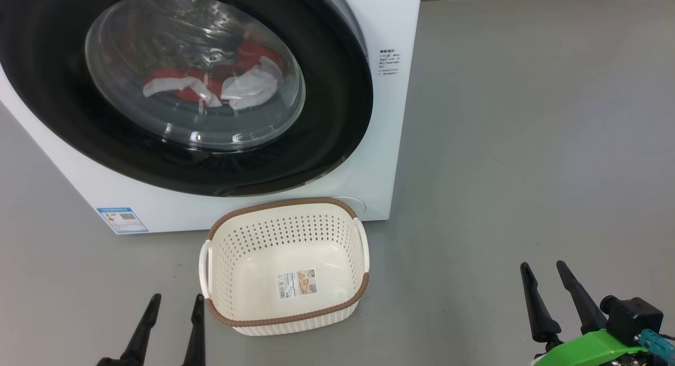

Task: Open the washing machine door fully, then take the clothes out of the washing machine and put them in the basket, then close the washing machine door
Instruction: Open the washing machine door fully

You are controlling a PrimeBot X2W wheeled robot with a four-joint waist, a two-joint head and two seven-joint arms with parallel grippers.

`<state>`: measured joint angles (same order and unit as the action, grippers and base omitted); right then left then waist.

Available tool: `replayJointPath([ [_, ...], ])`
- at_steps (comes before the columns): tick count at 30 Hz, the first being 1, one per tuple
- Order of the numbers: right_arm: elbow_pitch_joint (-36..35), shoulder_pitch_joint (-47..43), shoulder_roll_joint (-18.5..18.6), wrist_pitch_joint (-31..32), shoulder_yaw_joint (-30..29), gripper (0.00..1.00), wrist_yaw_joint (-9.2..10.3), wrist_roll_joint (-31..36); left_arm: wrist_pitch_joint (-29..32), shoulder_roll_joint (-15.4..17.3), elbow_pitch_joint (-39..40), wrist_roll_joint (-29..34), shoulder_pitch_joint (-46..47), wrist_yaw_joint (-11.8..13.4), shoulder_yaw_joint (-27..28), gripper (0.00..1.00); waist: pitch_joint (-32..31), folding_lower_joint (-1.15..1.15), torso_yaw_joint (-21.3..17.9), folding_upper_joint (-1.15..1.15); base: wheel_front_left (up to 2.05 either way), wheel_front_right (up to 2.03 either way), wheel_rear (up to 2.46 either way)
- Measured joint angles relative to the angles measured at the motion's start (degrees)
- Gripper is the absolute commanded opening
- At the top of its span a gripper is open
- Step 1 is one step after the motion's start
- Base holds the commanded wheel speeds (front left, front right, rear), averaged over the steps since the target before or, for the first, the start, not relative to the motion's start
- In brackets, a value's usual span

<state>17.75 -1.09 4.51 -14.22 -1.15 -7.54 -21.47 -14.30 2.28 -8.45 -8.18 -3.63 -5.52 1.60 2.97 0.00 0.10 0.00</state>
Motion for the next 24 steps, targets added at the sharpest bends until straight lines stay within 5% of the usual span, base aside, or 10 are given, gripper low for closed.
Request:
replayJointPath([
  [1, 0.00, 0.00, 0.00, 0.00, 0.04, 1.00, 0.00, -0.63, 0.00, 0.00, 0.00, 0.00, 0.00, 0.00, 0.00, 1.00, 0.01, 0.00, 0.04, 0.00, 0.00, 0.00, 0.00],
  [2, 0.00, 0.02, -0.01, 0.00, 0.18, 0.88, 0.00, -1.54, 0.00, 0.00, 0.00, 0.00, 0.00, 0.00, 0.00, 1.00, 0.00, 0.00, 0.09, 0.00, 0.00, 0.00, 0.00],
  [3, -0.01, 0.02, -0.02, 0.00, 0.33, 0.33, 0.00, -2.53, 0.00, 0.00, 0.00, 0.00, 0.00, 0.00, 0.00, 1.00, 0.00, 0.00, 0.15, 0.00, 0.00, 0.00, 0.00],
  [4, -0.03, 0.04, -0.04, 0.00, 0.48, 0.09, 0.00, -3.22, 0.00, 0.00, 0.00, 0.00, 0.00, 0.00, 0.00, 1.00, 0.02, 0.00, 0.20, 0.00, 0.00, 0.00, 0.00],
  [5, -0.03, 0.10, -0.04, 0.00, 0.85, 0.00, 0.00, -3.91, 0.00, 0.00, 0.00, -0.01, 0.00, 0.00, -0.02, 1.00, 0.04, 0.00, 0.26, 0.00, 0.00, 0.00, 0.00],
  [24, 0.46, 20.75, 1.97, -0.41, 11.77, 0.00, 0.00, -27.42, 0.00, 0.02, 0.22, -0.57, 3.80, -0.24, -4.86, 1.00, 6.20, 0.00, 3.34, 0.00, 0.00, 0.00, 0.00],
])
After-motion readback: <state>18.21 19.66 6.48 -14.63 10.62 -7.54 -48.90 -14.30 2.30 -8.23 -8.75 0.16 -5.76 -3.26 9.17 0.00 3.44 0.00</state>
